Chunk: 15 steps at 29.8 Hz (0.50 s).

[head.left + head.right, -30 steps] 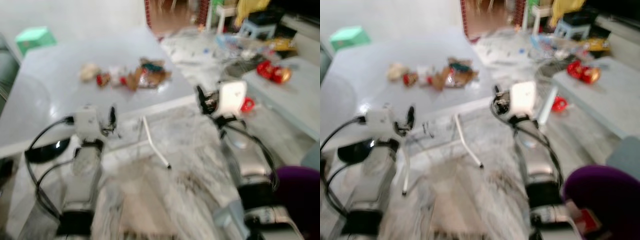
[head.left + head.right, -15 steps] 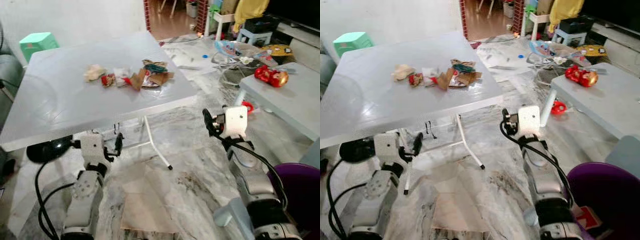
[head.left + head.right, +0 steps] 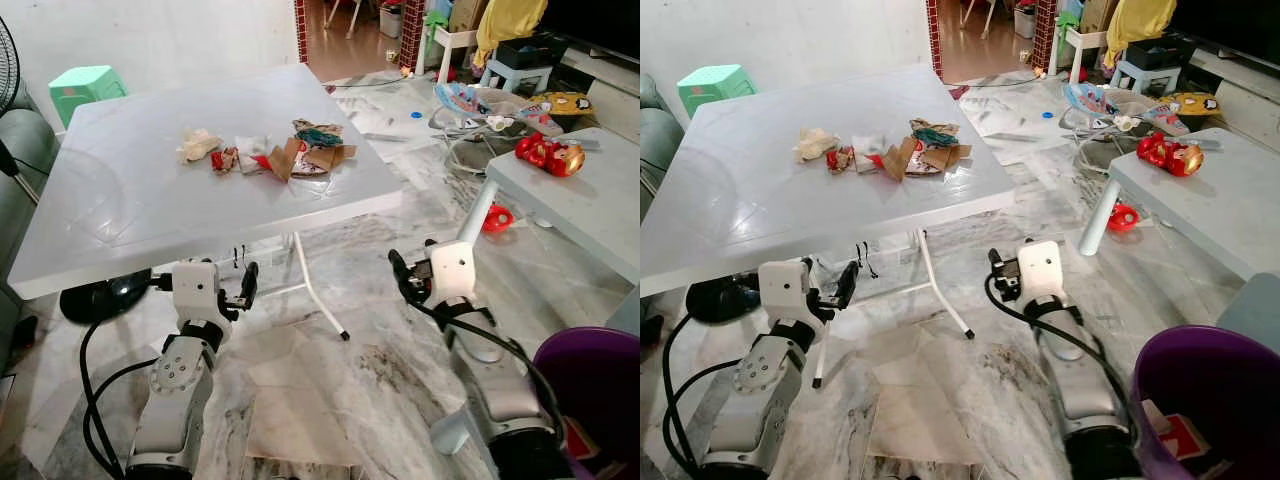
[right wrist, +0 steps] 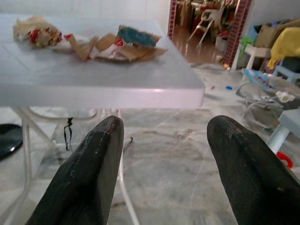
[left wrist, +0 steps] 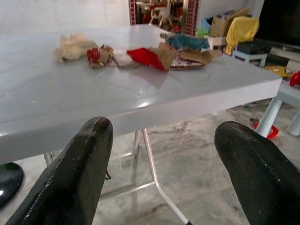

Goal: Picking trash to rubbish bin

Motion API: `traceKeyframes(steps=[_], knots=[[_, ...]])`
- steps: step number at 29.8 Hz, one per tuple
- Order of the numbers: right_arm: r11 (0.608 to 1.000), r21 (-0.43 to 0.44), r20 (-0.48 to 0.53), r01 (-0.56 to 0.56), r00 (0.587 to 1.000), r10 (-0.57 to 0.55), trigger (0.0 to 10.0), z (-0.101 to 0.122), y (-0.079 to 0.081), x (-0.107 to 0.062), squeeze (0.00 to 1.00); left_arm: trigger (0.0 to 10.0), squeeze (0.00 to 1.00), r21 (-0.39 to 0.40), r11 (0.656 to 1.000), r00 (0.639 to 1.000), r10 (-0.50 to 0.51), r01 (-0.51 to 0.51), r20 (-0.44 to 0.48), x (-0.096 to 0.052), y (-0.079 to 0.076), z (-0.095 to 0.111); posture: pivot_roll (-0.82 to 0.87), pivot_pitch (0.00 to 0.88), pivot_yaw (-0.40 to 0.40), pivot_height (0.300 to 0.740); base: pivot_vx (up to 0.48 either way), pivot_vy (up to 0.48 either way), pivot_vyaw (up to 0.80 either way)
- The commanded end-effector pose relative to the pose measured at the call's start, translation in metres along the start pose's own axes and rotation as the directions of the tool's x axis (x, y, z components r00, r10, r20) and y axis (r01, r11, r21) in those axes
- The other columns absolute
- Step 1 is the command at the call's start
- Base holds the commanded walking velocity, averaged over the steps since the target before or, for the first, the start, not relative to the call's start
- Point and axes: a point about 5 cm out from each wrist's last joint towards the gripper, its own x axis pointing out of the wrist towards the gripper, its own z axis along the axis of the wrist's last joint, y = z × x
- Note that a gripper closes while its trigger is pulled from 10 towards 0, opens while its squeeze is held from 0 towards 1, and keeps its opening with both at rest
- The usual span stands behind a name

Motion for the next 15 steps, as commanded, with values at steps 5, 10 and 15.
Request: traceKeyframes(steps=[5, 10, 15], knots=[[0.997, -0.066, 0.022, 0.041, 0.999, -0.040, 10.0, -0.002, -0.023, -0.015, 0.00, 10.0, 0.00, -0.003, 0.997, 0.994, 0.075, -0.076, -0.081, -0.020, 0.021, -0.022, -0.04, 0.041, 0.029, 0.740, 0.000, 0.000, 0.00], [0.994, -0.097, 0.011, 0.049, 0.999, -0.048, 10.0, 0.000, -0.045, -0.017, 0.00, 10.0, 0.00, 0.027, 0.997, 0.994, 0.071, -0.069, -0.086, -0.019, 0.020, -0.022, -0.05, 0.035, 0.021, 0.740, 0.000, 0.000, 0.00], [0.990, -0.124, 0.046, 0.063, 0.997, -0.058, 10.0, 0.014, -0.058, -0.009, 0.00, 10.0, 0.00, 0.028, 0.999, 0.998, 0.045, -0.043, -0.049, -0.005, 0.012, -0.012, -0.05, 0.028, 0.020, 0.740, 0.000, 0.000, 0.00]])
